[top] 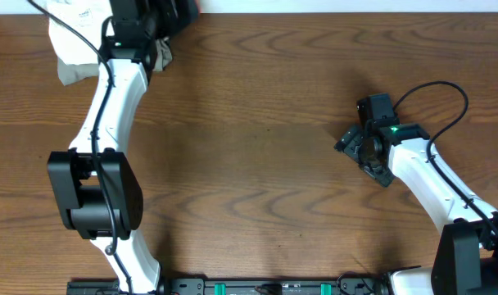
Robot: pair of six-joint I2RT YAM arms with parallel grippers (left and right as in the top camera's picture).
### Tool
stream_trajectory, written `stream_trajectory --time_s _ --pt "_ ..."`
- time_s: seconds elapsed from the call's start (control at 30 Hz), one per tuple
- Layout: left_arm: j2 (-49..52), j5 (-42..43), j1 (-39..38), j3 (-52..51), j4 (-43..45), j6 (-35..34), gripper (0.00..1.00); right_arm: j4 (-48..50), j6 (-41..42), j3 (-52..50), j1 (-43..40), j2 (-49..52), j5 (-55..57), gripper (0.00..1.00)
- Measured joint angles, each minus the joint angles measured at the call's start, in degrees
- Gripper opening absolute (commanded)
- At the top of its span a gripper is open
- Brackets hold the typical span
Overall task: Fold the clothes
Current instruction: 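Lower the bundle onto the folded clothes stack with the left gripper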
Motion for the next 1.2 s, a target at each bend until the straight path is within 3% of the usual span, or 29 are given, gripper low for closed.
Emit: stream_trajectory --time_s 0.47,0.73,0.9,1.03,1.1,1.2 --pt "1.7 -6.5 8.8 0.1 11.0 -8.5 0.06 0.0 0.0 0.0 0.0 0.0 0.0 0.99" --pt "9.1 -8.2 13.1 0.1 10.6 -23.3 0.06 0.2 0.0 0.0 0.0 0.0 -0.2 0.99" --pt "13.5 -8.6 15.2 0.2 6.5 -36.0 0.07 0.3 0.0 0.0 0.0 0.0 -0.3 0.99" --pt "14.1 -9.3 16.9 0.7 2.9 -44.5 0.17 0.3 0.0 0.0 0.0 0.0 -0.3 0.99" --pt "14.1 -9.4 17.4 0.9 1.8 -46.5 0.41 0.3 0.0 0.0 0.0 0.0 -0.3 0.99" --pt "14.2 -9.6 17.6 1.0 1.3 -48.9 0.56 0.3 0.0 0.0 0.0 0.0 -0.3 0.99"
